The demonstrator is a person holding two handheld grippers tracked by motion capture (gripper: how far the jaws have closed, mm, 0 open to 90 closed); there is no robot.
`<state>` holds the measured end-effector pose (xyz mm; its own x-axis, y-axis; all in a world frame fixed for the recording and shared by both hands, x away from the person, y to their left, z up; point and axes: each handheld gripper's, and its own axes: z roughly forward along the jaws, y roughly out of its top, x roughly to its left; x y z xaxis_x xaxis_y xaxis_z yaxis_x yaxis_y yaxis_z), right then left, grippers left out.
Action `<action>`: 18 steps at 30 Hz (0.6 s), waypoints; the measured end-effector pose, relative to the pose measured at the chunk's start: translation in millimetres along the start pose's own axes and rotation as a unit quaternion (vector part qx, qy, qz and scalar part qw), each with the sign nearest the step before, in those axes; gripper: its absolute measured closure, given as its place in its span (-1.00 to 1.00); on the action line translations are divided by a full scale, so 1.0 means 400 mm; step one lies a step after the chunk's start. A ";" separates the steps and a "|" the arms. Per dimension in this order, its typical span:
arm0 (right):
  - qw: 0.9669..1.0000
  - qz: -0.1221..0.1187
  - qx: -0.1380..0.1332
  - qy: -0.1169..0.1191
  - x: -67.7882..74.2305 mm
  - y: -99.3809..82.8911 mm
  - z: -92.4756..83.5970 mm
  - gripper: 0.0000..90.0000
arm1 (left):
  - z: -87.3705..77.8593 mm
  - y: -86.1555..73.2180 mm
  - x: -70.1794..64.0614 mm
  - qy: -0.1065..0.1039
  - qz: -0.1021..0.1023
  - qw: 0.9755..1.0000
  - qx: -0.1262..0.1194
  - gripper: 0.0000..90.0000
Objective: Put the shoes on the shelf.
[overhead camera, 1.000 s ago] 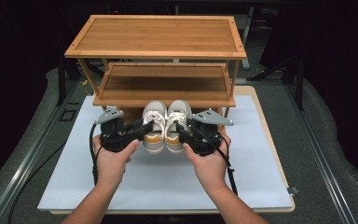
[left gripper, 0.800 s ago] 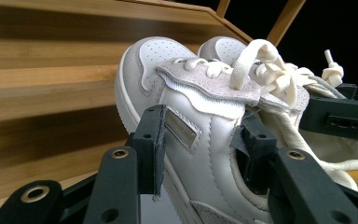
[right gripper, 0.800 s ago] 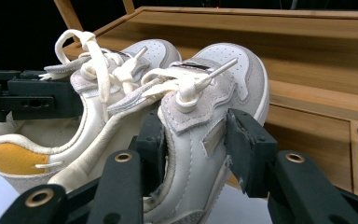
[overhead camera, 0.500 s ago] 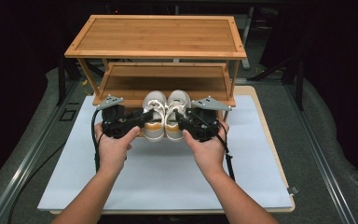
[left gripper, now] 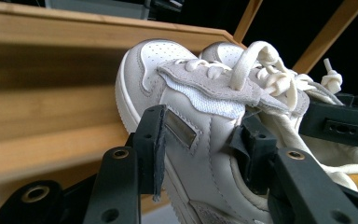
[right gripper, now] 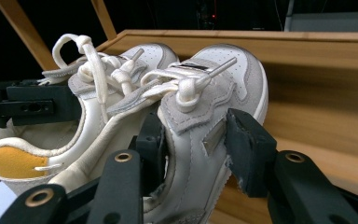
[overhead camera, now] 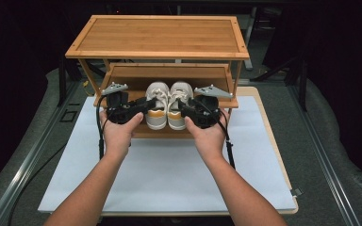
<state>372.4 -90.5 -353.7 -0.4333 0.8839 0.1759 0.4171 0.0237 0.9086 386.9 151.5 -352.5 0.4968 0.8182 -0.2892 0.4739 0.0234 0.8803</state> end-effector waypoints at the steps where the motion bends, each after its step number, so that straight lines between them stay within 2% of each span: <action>1: 1.000 0.000 0.000 0.000 0.000 0.000 0.000 0.31 | 0.000 0.000 0.000 0.000 0.000 1.000 0.000 0.31; 4: 1.000 -0.001 -0.005 -0.003 -0.011 0.021 0.018 0.31 | 0.020 0.019 0.011 -0.003 -0.001 1.000 -0.009 0.31; 8: 1.000 -0.007 -0.004 -0.003 -0.023 0.039 0.032 0.32 | 0.030 0.028 0.017 -0.004 -0.002 1.000 -0.007 0.31; 14: 1.000 -0.006 -0.001 -0.005 -0.035 0.046 0.053 0.31 | 0.053 0.034 0.030 -0.005 -0.011 1.000 -0.001 0.31; 18: 1.000 -0.007 0.004 -0.008 -0.038 0.048 0.057 0.31 | 0.060 0.037 0.032 -0.007 -0.008 1.000 0.003 0.31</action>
<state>405.3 -92.9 -347.6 -0.4268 0.8906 0.1570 0.4172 0.0399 0.9079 417.8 148.7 -352.4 0.4990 0.8101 -0.3078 0.4865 0.0321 0.8731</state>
